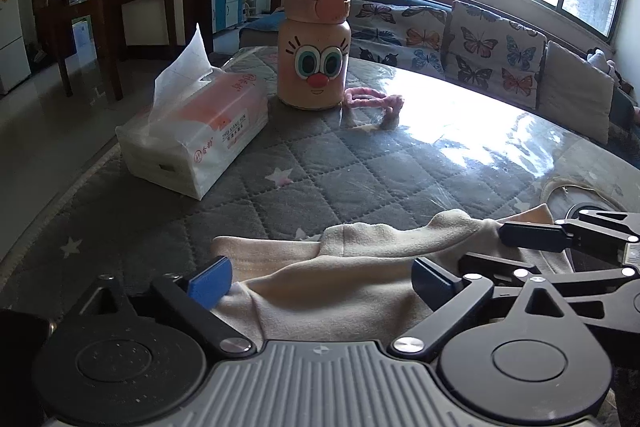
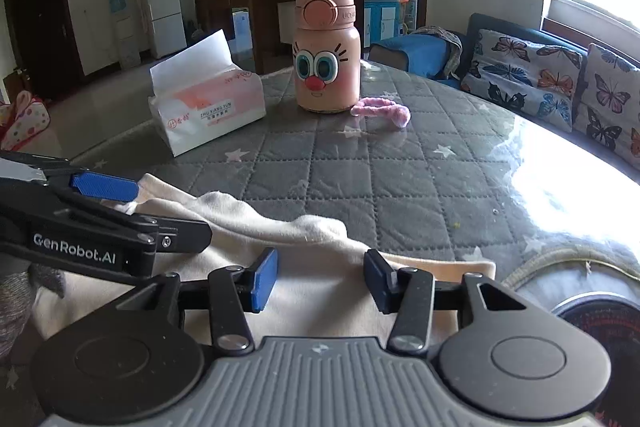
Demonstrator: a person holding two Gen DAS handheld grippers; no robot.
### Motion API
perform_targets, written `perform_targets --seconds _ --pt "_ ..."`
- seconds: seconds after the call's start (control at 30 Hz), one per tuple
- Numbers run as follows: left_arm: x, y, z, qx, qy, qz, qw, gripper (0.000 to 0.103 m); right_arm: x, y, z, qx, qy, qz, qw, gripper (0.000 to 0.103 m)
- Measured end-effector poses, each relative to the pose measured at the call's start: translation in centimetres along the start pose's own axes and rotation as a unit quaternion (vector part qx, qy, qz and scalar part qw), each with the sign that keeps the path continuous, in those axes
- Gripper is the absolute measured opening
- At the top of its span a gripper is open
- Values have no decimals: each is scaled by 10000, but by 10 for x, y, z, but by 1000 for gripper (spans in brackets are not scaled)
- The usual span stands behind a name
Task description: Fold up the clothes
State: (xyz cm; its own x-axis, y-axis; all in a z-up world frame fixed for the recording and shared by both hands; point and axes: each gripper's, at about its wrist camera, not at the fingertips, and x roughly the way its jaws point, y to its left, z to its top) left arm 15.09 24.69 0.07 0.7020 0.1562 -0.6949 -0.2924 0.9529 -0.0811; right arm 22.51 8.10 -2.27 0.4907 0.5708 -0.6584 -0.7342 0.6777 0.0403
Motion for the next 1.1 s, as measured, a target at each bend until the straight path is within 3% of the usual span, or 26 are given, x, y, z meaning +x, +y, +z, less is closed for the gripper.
perform_targets --seconds 0.27,0.63,0.9,0.97,1.1 --pt "1 4 -5 26 6 172 9998 103 -14 7 -9 -85 -14 -10 10000 59" --pt "3 5 -7 49 11 240 9997 103 -27 21 -20 -209 -26 -26 9998 61" --pt "1 3 -10 70 -45 338 9994 103 -54 26 -42 -310 35 198 9993 70" --pt "-1 2 -11 86 -71 354 9993 103 -62 26 -46 -320 -6 210 9993 77" --pt "-2 1 -13 124 -119 432 9989 103 -77 18 -57 -137 19 243 9996 78"
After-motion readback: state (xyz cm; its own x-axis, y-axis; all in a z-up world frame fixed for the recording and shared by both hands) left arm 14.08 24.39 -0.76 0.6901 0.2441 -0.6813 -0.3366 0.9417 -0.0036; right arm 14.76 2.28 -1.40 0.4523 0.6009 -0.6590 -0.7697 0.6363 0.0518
